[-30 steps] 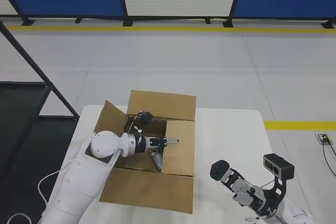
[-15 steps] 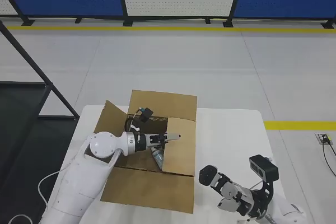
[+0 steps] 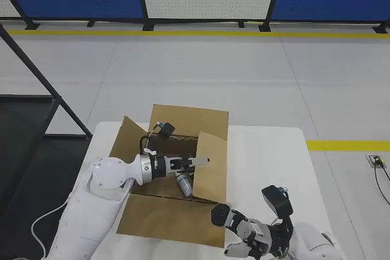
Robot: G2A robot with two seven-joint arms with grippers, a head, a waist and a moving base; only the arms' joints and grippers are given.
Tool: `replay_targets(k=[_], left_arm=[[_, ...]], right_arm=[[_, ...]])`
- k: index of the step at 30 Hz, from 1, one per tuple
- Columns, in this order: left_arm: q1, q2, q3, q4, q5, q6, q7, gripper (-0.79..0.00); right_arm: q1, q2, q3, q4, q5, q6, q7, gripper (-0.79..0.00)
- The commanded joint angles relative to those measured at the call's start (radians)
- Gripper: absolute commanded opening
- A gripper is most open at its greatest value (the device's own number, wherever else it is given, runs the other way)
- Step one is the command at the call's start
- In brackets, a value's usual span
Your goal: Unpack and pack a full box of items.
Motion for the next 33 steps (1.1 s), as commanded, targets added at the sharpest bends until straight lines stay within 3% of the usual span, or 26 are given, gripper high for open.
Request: replay_targets(k=[1, 9, 19, 24, 29, 33], left_arm=[[-0.004, 0.0, 0.006, -0.014, 0.003, 0.004, 0.007, 0.0], [-0.038, -0.006, 0.05, -0.086, 0.029, 0.017, 0.037, 0.0], [-0.097, -0.025, 0.14, -0.137, 0.038, 0.044, 0.068, 0.0], [-0.138, -0.038, 0.179, -0.112, 0.013, 0.048, 0.072, 0.0], [-0.179, -0.053, 0.222, -0.071, 0.0, 0.047, 0.081, 0.0], [-0.196, -0.061, 0.242, -0.05, -0.008, 0.042, 0.084, 0.0]], right_arm=[[0.0, 0.0, 0.0, -0.001, 0.001, 0.0, -0.001, 0.0], [-0.004, 0.001, -0.005, -0.013, -0.018, 0.012, -0.03, 0.0], [-0.03, -0.001, -0.014, -0.07, -0.327, 0.135, -0.296, 0.0], [-0.04, 0.0, -0.038, -0.087, -0.424, 0.18, -0.365, 0.0], [-0.069, 0.007, -0.045, -0.133, -0.473, 0.128, -0.407, 0.0], [-0.089, 0.011, -0.043, -0.165, -0.538, 0.178, -0.433, 0.0]])
